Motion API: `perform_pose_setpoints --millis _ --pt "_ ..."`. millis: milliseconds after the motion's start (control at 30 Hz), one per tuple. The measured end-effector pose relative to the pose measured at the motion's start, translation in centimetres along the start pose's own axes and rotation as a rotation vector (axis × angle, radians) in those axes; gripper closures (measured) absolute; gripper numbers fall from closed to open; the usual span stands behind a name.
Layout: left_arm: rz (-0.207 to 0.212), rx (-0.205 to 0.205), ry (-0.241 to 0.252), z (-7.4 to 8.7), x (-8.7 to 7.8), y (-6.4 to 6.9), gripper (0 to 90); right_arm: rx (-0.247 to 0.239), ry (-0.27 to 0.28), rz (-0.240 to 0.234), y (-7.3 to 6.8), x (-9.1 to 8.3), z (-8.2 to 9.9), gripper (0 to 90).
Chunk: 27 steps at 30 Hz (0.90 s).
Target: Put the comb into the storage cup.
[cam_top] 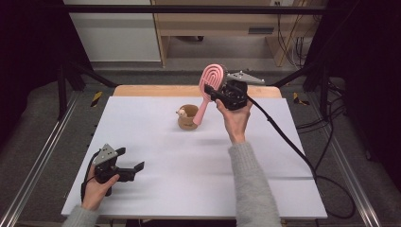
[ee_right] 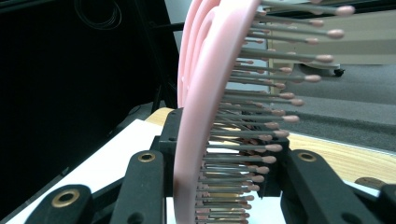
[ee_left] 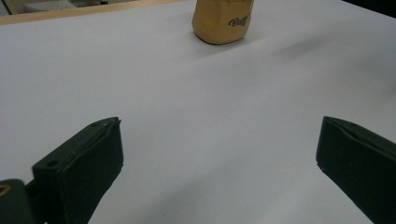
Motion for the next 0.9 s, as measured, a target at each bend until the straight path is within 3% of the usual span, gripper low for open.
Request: perform_pose_setpoints --millis 900 --pt "-0.002 0.001 -0.005 0.1 0.1 -0.1 0.7 0.026 0.029 0.045 0.8 2.5 -1.3 62.7"
Point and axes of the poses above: each handheld gripper's, and its own axes: x roughly forward along the jaws, z roughly out of its underside, y roughly to its right, the point moved 3 cm from there along x, roughly forward along the jaws, and after that the axes turned 5 degrees about -y, right-handed, at the moved point
